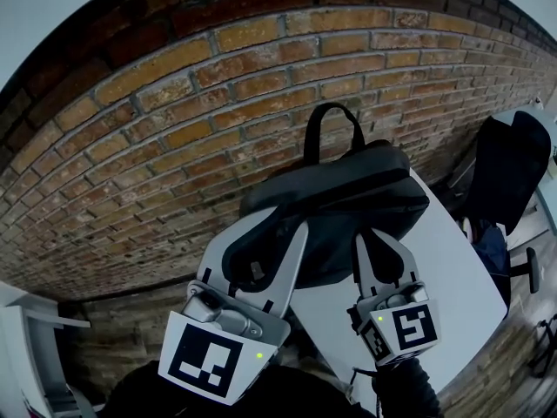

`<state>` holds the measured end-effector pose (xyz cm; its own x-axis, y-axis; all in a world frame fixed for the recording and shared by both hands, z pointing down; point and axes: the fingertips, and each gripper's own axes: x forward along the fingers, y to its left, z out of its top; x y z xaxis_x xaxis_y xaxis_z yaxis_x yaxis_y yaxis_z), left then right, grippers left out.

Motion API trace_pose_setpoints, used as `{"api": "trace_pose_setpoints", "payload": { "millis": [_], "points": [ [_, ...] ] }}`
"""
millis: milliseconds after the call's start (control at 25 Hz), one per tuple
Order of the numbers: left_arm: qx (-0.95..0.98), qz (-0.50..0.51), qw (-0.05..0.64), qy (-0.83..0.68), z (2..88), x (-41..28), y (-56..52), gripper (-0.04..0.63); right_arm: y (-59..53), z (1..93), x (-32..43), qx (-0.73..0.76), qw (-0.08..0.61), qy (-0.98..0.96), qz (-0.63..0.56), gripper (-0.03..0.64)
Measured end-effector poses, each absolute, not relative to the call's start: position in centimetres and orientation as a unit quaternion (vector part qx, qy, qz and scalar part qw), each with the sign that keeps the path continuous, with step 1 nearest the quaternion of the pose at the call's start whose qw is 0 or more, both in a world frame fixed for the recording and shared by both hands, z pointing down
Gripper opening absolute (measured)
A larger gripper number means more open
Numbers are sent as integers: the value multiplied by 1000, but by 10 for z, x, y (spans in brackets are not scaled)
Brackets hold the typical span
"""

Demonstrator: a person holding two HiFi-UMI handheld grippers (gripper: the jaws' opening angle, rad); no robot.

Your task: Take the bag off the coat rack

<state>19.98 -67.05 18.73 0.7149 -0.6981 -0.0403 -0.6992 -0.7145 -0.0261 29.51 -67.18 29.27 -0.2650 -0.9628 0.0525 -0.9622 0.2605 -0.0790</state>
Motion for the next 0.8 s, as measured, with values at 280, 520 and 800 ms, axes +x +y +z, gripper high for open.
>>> {"api": "trace_pose_setpoints", "payload": {
  "millis": [280,520,800],
  "points": [
    [-926,17,16,377,199,202,-645,80,-653,282,287,-596,9,802,-36,26],
    [-928,14,27,371,221,213,-632,80,-639,266,281,-590,19,807,-18,26],
    [-926,14,39,376,240,227,-625,28,-629,259,279,-594,23,804,7,25]
  ]
}}
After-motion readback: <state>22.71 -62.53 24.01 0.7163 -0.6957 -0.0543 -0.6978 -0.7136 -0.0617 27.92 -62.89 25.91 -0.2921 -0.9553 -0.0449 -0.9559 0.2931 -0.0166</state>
